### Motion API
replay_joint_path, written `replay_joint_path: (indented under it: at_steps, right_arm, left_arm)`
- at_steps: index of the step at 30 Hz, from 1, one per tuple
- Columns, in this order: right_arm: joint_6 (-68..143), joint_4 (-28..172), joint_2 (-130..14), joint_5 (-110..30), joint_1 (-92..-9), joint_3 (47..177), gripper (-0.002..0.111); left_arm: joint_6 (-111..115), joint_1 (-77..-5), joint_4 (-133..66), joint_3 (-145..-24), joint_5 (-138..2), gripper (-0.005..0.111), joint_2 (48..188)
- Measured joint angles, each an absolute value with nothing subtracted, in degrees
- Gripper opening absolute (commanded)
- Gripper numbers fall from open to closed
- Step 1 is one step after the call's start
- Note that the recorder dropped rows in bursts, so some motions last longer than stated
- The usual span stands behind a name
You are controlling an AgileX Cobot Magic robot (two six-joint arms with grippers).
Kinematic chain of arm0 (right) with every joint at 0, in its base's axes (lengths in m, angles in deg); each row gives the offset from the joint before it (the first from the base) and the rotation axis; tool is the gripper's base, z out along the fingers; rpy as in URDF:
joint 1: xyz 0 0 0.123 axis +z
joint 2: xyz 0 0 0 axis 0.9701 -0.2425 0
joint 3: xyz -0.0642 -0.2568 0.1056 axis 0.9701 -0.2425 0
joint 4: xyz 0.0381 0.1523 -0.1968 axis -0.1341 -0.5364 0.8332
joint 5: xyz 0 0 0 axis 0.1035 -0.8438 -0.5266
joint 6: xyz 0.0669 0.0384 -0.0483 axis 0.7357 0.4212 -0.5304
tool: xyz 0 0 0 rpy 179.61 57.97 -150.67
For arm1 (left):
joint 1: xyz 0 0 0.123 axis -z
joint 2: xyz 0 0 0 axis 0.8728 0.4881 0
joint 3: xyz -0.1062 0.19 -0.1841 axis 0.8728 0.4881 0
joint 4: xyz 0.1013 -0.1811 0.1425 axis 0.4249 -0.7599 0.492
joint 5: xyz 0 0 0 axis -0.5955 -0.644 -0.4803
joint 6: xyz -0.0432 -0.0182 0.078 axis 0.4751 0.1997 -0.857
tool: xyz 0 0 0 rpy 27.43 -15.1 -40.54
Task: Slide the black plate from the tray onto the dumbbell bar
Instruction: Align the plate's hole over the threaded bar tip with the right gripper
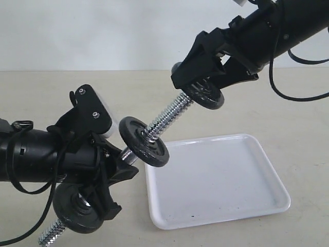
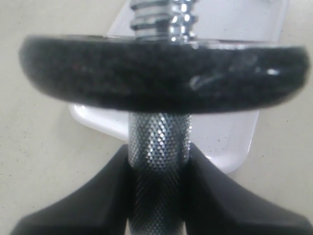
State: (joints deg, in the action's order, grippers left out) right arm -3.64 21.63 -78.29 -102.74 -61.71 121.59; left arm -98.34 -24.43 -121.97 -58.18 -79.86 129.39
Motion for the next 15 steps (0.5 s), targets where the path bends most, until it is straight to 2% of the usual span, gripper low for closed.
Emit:
replay_joint_path:
  at_steps: [15]
  right_arm:
    - [-4.1,20.6,-78.3,-104.3,-61.7,121.6,0.000]
  left_arm:
    - [-99.4,-24.4,-121.7,-58.2,-81.9,0.004,129.4]
